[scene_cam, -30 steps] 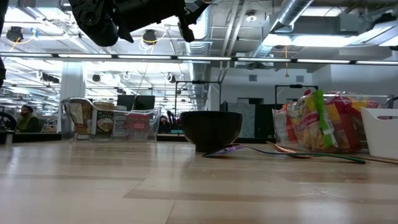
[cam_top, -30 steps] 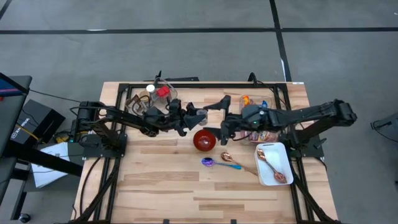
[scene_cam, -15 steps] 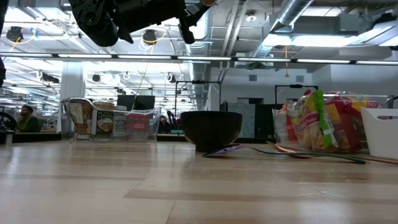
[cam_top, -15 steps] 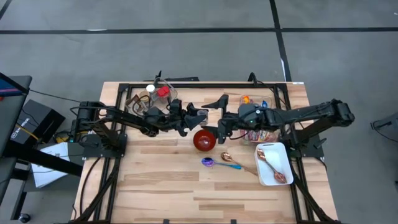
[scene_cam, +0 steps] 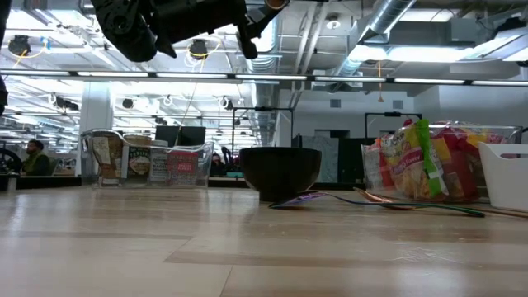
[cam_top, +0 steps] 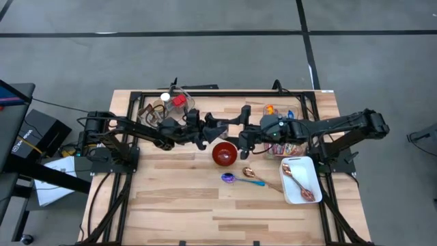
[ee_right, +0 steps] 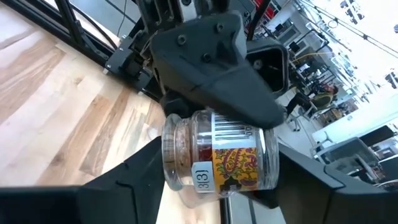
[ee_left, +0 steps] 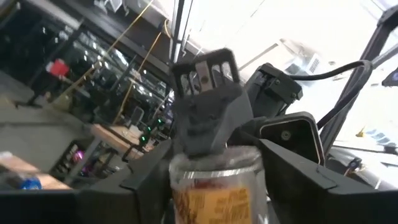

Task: Pick & Place Food Item
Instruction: Put the brown seasoning bottle into the left transparent bin

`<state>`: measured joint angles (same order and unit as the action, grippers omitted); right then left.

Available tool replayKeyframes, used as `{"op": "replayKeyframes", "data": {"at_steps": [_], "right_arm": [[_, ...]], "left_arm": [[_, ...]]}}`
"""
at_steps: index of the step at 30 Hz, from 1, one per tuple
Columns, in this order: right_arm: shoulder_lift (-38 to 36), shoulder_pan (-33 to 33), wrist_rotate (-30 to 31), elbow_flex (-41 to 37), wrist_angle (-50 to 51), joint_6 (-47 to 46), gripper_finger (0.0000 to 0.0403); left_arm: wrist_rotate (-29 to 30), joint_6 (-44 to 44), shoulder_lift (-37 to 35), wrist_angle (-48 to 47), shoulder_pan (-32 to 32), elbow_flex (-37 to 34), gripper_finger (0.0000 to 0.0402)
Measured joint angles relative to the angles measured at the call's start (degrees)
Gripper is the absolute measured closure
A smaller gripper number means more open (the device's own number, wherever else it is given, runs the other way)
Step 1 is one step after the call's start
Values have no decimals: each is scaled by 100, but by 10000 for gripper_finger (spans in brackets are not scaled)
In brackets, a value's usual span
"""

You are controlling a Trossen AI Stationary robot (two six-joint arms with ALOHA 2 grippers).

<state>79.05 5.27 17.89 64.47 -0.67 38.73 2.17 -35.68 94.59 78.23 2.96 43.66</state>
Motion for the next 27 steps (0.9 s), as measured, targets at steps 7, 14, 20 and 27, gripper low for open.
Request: {"op": "replayKeyframes", "data": {"at_steps": [7,14,20,27], "right_arm": [[-51,119,104,-4,59,-194,172],[-373,148,168,-9,879,-1219,174],[-595,161,-637,-19,1506,-2651,175],[-600,-23,-1450,28,1201,-3560,174]], "left_arm": [[53,810,-6,41,30,0,130],[77,2243,-277,-976,87,4,128],[48,4334,-700,-2421,-143,17,128],[1302,7569,-667,-3587,-977,-100,134]]}}
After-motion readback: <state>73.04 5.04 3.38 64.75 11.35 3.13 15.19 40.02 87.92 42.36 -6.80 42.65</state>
